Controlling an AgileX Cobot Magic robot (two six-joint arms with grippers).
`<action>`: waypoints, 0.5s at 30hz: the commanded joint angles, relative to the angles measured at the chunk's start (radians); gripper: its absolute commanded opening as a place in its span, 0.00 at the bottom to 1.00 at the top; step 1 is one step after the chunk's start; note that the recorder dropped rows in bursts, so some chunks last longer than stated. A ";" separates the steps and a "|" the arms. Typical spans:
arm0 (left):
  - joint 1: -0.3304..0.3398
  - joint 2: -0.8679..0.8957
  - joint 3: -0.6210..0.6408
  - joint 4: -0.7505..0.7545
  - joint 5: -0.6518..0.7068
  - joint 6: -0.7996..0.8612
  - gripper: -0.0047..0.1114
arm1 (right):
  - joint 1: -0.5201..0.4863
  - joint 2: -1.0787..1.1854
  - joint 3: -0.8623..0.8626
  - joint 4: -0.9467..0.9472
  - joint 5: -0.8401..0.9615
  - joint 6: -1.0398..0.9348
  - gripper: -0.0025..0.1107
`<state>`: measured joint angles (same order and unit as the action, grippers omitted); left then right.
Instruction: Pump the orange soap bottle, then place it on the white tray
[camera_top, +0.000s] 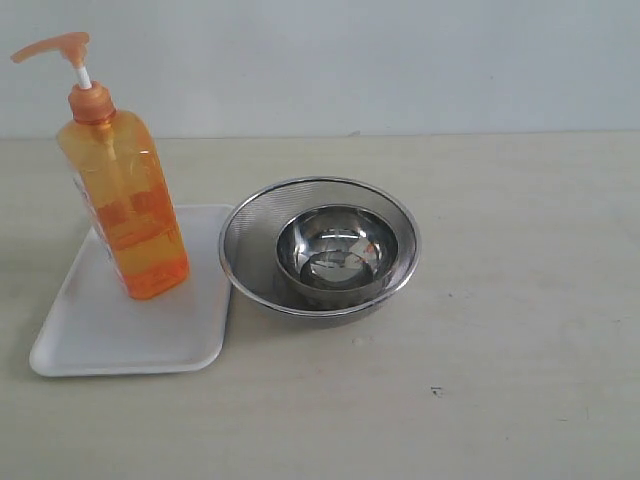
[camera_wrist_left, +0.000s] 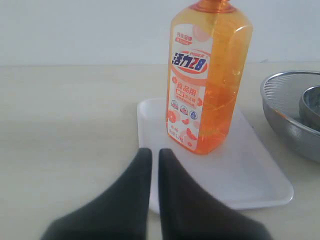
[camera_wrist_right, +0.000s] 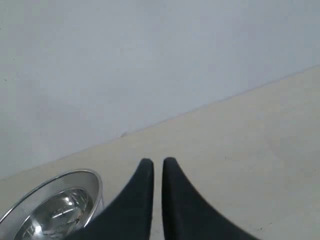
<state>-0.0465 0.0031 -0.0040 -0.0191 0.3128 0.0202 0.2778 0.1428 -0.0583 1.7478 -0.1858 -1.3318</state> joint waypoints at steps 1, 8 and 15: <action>0.002 -0.003 0.004 -0.007 -0.002 0.007 0.08 | -0.038 -0.056 0.036 -0.003 0.045 -0.008 0.05; 0.002 -0.003 0.004 -0.007 -0.002 0.007 0.08 | -0.126 -0.092 0.050 -0.003 0.186 -0.018 0.05; 0.002 -0.003 0.004 -0.007 -0.002 0.007 0.08 | -0.150 -0.137 0.058 -0.003 0.214 -0.041 0.05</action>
<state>-0.0465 0.0031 -0.0040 -0.0191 0.3128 0.0202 0.1340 0.0116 -0.0066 1.7478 0.0288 -1.3596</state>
